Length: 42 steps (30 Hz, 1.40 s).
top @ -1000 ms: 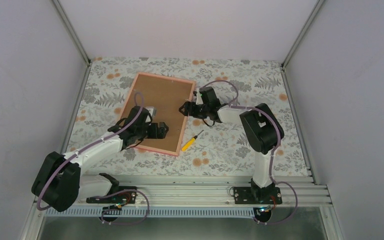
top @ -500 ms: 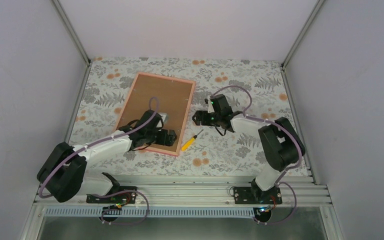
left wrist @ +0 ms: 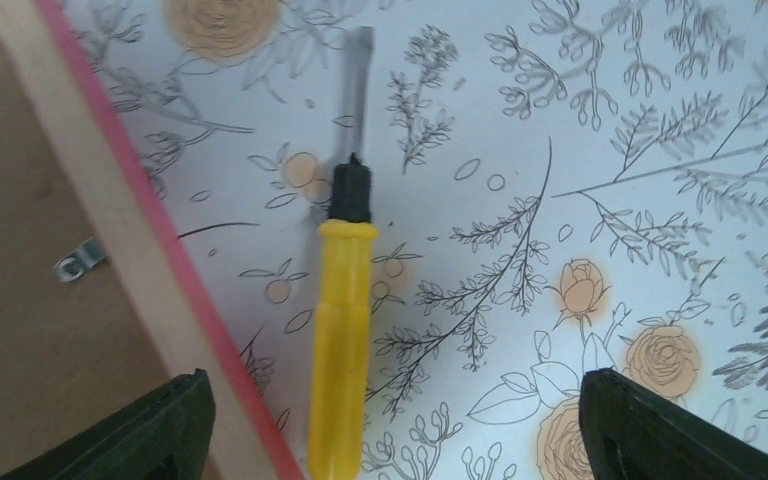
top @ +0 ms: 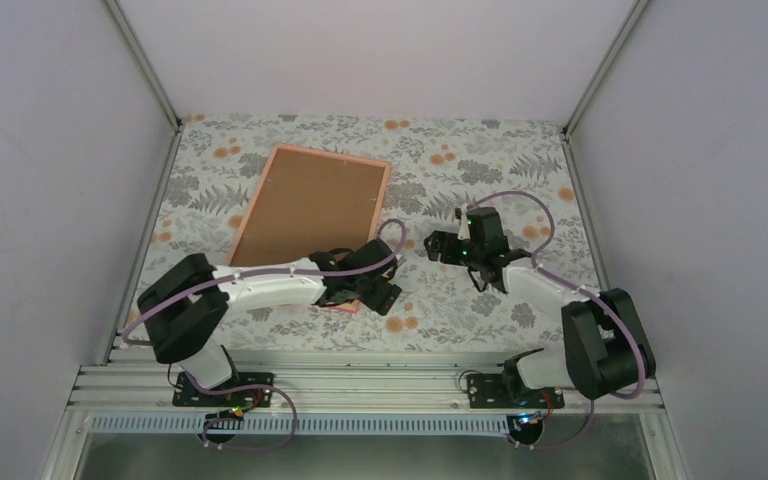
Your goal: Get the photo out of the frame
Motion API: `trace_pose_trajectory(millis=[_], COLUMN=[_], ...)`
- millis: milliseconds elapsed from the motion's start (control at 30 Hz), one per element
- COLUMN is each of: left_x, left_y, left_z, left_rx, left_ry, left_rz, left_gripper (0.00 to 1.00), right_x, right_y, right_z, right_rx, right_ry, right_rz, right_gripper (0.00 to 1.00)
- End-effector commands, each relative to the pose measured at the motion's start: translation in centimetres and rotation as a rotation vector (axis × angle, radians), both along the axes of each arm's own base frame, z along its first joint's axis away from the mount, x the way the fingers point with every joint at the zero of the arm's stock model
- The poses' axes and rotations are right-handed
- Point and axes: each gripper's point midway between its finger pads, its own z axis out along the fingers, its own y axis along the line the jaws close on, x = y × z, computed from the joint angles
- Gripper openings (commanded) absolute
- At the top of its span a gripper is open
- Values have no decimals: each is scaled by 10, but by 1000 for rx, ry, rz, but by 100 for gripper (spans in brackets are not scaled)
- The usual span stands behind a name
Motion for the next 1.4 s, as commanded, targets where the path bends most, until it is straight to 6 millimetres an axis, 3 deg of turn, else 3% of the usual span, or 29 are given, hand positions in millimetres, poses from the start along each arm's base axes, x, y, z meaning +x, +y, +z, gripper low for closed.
trace_pose_trajectory(millis=[0, 333, 600, 967, 1133, 1367], left_x=[3, 4, 3, -3, 0, 2], left_y=[-7, -10, -9, -6, -13, -23], left_z=[-8, -34, -45, -58, -48, -15], left_rx=[99, 181, 220, 238, 208, 125], left_ry=[-41, -9, 12, 49, 37, 8], left_rz=[-49, -88, -95, -102, -110, -124], left_gripper=[88, 71, 46, 26, 18, 15], right_x=[-5, -14, -14, -16, -18, -23], right_y=[-19, -34, -34, -28, -21, -4], right_z=[2, -1, 2, 4, 7, 19], right_rx=[-17, -22, -17, 3, 44, 141], right_ry=[-32, -38, -53, -53, -53, -58], right_rz=[-26, -50, -44, -10, 12, 71], right_gripper=[90, 94, 94, 94, 94, 94])
